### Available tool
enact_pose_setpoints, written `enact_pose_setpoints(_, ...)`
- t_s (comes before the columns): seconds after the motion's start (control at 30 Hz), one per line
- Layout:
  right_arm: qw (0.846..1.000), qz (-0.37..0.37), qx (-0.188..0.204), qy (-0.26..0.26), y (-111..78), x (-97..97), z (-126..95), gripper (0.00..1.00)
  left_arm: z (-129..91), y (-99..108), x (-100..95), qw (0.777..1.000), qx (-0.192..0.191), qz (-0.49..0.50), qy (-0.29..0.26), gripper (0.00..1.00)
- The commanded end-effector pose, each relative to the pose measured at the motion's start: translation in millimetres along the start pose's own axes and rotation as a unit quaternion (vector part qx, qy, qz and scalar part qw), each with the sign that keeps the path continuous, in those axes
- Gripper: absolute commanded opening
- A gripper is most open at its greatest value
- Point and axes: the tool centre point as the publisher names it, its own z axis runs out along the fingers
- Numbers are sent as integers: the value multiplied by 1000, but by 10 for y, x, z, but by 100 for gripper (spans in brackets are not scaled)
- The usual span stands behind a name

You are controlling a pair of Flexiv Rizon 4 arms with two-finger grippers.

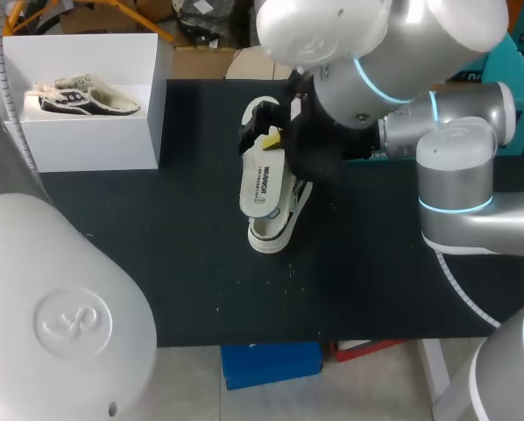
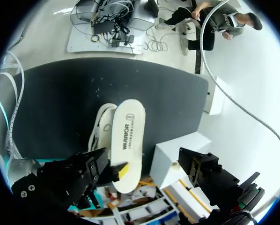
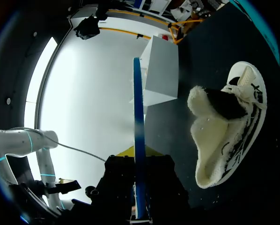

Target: Take the shoe out of the shoebox, open the shoe tongue, remove and reinsert the insole, then place the shoe into the shoebox

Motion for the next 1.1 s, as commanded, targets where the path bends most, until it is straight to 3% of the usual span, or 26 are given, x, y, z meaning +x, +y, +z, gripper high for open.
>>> enact_pose_setpoints(0.03, 1000, 0, -1, 0, -1, -1, 9, 0, 78, -79, 190, 995, -34, -10, -91, 100)
enact_pose_setpoints(0.37, 1000, 0, -1, 0, -1, -1, 9, 0, 277, -3, 251, 991, 12, -30, -129, 100)
enact_pose_setpoints(0.53, 1000, 0, -1, 0, -1, -1, 9, 0, 304, 36, 263, 985, -1, -39, -167, 100)
enact_pose_setpoints(1.1, 1000, 0, -1, 0, -1, -1, 9, 0, 297, 40, 266, 985, -1, -35, -166, 100)
